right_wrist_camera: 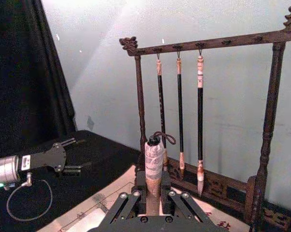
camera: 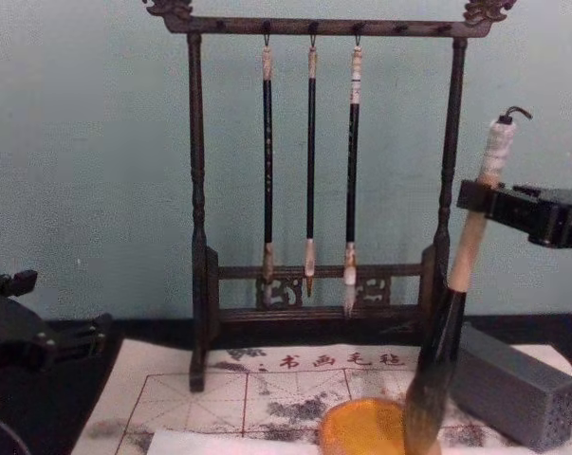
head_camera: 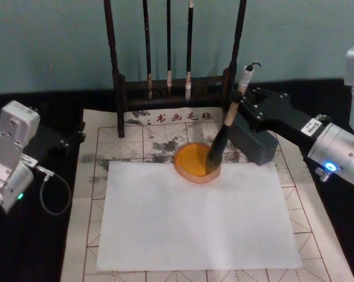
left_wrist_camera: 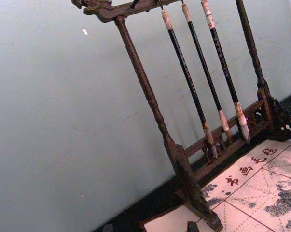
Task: Pick up the brush from the inkstone, write on the paper, then place the brush back to its original position.
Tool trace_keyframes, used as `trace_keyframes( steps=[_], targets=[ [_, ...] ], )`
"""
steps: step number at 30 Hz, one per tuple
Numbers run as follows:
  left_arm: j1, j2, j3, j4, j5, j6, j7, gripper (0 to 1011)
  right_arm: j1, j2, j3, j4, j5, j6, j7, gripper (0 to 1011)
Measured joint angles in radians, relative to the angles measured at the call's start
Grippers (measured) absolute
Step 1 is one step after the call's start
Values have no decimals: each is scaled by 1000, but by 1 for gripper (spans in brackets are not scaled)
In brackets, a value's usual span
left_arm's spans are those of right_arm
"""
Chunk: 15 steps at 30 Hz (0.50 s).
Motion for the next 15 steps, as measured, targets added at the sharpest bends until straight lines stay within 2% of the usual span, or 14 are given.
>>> trace_keyframes(
  steps=[15],
  targets=[
    [0, 0, 0, 0, 0, 0, 0, 1001, -30, 30, 17, -41, -4, 0, 3, 185]
  ],
)
